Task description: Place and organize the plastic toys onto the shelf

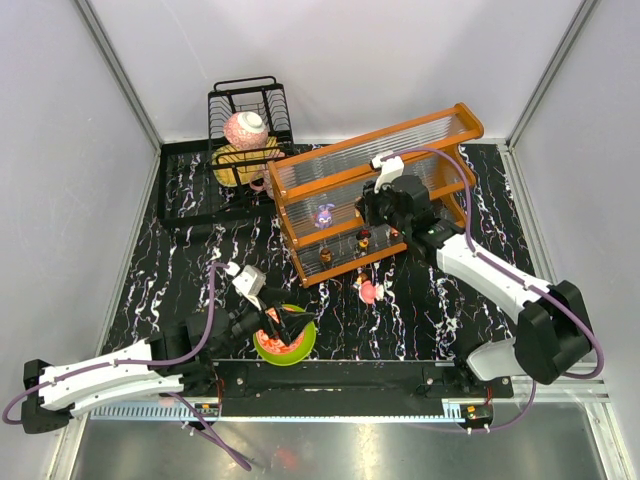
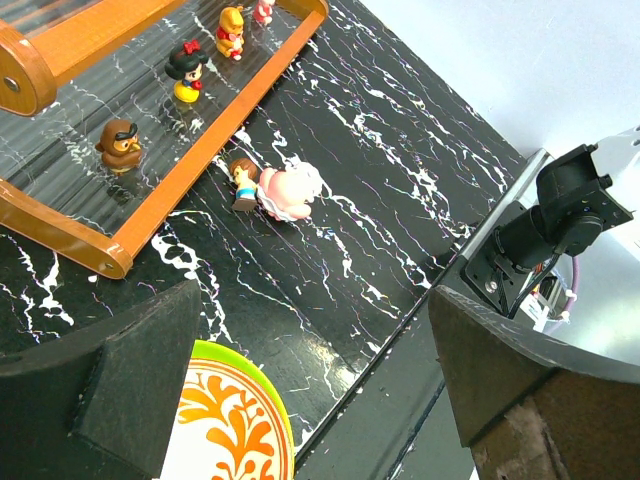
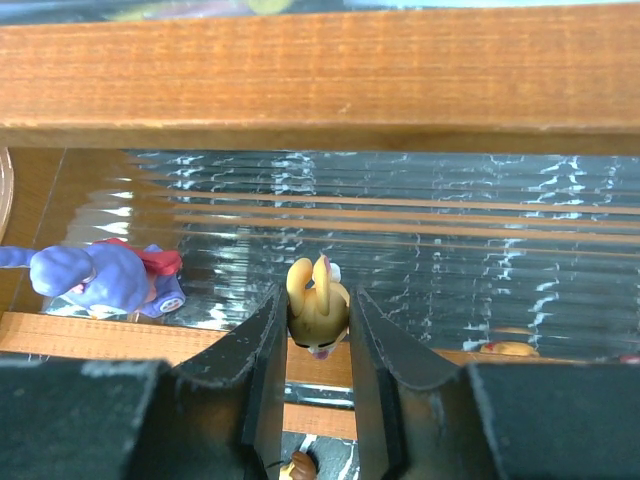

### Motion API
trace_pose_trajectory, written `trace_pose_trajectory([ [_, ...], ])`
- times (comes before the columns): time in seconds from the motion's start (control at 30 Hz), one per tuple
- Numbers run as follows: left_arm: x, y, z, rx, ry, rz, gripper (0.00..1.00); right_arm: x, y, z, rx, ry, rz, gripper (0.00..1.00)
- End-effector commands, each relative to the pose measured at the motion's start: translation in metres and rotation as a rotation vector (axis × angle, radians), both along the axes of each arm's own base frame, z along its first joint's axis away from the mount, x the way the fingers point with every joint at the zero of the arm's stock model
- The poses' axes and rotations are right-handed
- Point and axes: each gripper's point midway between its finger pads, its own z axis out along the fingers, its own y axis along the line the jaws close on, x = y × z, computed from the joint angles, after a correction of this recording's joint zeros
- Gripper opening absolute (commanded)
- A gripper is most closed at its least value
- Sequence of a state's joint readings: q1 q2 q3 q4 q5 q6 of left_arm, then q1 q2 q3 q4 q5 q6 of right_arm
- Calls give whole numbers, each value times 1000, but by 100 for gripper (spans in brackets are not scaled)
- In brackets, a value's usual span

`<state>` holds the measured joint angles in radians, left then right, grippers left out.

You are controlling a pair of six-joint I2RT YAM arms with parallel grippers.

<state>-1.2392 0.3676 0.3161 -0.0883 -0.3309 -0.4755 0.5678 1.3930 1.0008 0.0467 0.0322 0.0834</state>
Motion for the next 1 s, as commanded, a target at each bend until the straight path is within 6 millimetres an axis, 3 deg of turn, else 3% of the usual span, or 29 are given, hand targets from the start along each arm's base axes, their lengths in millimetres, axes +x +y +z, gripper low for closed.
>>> trace_pose_trajectory([
  [0.0,4,-1,9,-35,-17,18,99,11,1,13,40,-53,-16,0],
  [0.97,6,-2,9,-32,-27,20,99,22,0,-4,41,-24,-69,0],
])
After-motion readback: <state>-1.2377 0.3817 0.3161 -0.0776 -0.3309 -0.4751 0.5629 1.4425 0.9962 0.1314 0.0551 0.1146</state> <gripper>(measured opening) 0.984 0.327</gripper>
